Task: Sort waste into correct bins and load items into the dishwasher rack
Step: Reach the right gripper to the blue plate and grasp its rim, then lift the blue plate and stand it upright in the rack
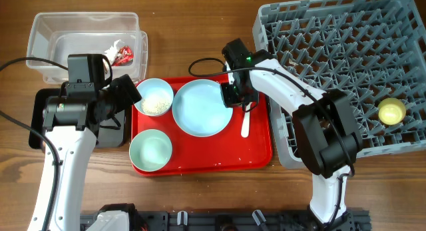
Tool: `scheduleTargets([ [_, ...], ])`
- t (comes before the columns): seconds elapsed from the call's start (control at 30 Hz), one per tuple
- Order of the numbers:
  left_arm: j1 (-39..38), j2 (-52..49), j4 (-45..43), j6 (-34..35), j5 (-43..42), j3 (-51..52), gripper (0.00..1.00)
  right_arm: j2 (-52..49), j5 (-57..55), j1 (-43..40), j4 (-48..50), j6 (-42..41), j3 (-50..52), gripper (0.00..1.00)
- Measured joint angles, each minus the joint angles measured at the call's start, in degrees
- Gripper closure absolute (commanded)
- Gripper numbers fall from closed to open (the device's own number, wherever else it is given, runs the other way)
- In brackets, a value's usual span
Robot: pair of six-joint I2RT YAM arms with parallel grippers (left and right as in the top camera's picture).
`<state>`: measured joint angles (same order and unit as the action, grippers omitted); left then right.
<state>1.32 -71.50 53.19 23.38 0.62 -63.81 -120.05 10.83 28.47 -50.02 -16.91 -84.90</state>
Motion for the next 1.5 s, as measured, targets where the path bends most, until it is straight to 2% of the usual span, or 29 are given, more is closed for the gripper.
scheduleTargets([
  [0.1,0.0,0.0,0.0,0.0,0.0,0.0,0.14,0.0,0.0,0.0,0.5,-0.2,0.2,0.96],
  [0.37,0.0,0.0,0.0,0.0,0.0,0.0,0.14,0.0,0.1,0.0,1.7,-0.7,0.2,0.96],
  [0.5,0.0,0.0,0.0,0.0,0.0,0.0,0.14,1.7,-2.7,0.0,-1.7,-0.9,0.2,0.96],
  [0.7,0.0,0.0,0.0,0.0,0.0,0.0,0.13,18.9,-15.1,-1.4,-2.0,-0.7,0.0,0.96],
  [0.8,0.0,0.0,0.0,0.0,0.0,0.0,0.13,29.2,-25.2,-2.8,-1.2,0.9,-0.8,0.96],
  [0.93,0.0,0.0,0.0,0.0,0.9,0.0,0.13,35.2,-39.8,-5.5,0.5,4.8,-1.0,0.96],
  [1.03,0.0,0.0,0.0,0.0,1.3,0.0,0.13,36.7,-50.4,-11.4,6.5,9.5,-1.0,0.96],
  [1.17,0.0,0.0,0.2,0.0,1.6,0.0,0.13,36.8,-56.8,-21.4,18.5,17.3,-0.8,0.96],
  [1.37,0.0,0.0,0.4,0.0,1.7,0.0,0.13,36.3,-58.6,-35.1,36.2,30.6,-0.7,0.96],
  [1.5,0.0,0.0,0.9,0.0,2.0,0.0,0.13,32.3,-56.0,-42.0,42.6,39.0,-0.7,0.96],
])
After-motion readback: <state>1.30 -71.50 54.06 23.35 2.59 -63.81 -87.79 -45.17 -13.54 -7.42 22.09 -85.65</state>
